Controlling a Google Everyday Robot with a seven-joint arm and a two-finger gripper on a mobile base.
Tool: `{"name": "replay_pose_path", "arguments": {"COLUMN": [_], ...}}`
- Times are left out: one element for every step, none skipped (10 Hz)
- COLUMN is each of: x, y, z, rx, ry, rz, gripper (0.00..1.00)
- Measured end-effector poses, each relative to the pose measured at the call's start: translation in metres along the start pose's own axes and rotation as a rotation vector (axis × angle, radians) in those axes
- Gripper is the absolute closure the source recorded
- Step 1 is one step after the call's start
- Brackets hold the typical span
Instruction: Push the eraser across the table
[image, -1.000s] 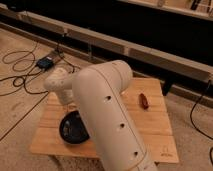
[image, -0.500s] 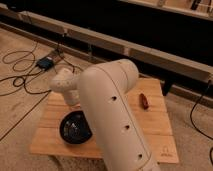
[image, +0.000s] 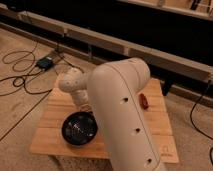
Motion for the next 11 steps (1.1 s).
{"name": "replay_pose_path", "arguments": {"x": [0.003, 0.004, 0.005, 0.006, 0.007, 0.01, 0.012, 0.015, 0.017, 0.02, 0.024], "y": [-0.009, -0.017, -0.023, -0.032, -0.039, -0.048, -0.057, -0.063, -0.07, -0.077, -0.084], "z": [0.001, 0.002, 0.004, 0.005, 0.007, 0.01, 0.011, 0.011, 0.011, 0.011, 0.011], "rx": [0.002, 0.004, 0.005, 0.008, 0.012, 0.02, 0.027, 0.029, 0.031, 0.033, 0.035], "ry": [-0.002, -0.003, -0.003, -0.002, 0.0, 0.003, 0.006, 0.007, 0.007, 0.007, 0.008], "rz": [0.024, 0.046, 0.066, 0.091, 0.108, 0.129, 0.156, 0.177, 0.198, 0.222, 0.247], "gripper": [0.35, 0.35, 0.35, 0.35, 0.35, 0.35, 0.35, 0.35, 0.35, 0.35, 0.35]}}
